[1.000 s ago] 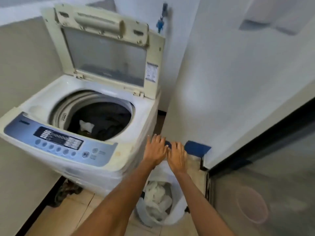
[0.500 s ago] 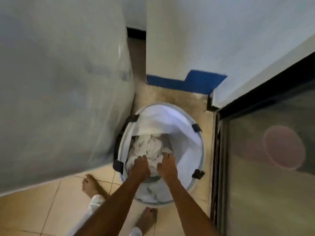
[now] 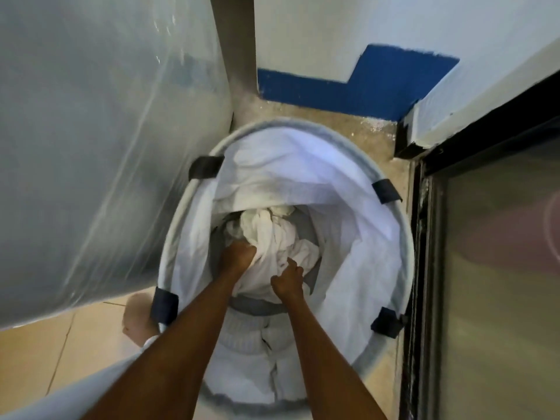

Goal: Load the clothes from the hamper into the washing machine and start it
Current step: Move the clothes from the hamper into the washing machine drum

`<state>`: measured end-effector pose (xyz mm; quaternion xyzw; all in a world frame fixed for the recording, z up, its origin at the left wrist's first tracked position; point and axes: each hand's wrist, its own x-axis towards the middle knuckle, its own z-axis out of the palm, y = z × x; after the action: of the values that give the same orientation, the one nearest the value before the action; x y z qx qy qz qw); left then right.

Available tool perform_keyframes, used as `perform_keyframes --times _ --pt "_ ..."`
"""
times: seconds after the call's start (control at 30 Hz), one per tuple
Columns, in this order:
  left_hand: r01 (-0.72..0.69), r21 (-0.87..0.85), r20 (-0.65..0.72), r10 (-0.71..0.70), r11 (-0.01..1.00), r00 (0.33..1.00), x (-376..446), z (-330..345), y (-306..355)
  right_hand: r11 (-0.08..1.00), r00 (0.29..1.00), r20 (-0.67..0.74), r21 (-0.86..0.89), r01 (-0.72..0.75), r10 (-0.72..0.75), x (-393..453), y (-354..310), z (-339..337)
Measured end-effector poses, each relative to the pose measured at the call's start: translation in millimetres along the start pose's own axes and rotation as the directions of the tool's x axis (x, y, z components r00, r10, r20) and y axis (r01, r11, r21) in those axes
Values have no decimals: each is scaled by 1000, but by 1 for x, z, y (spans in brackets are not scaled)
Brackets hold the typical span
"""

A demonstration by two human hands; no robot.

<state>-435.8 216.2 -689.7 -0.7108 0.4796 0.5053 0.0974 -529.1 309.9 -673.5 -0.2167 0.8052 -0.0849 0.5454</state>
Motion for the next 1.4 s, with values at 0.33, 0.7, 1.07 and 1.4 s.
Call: perform_keyframes --times 0.33,0.7,1.07,1.4 --pt "-90 -381 321 223 920 920 -223 -140 163 911 907 -90 -28 411 -412 -196 -107 -133" --pt "-644 53 515 531 763 673 -530 -336 364 659 655 -298 103 745 -695 -464 -271 -347" --pt "-914 307 14 959 264 282 -720 -474 405 231 172 -412 -97 968 -895 -693 -417 -462" --pt "-571 536 -530 774 622 346 -681 -504 400 469 111 -580 -515 718 -807 -721 -429 -504"
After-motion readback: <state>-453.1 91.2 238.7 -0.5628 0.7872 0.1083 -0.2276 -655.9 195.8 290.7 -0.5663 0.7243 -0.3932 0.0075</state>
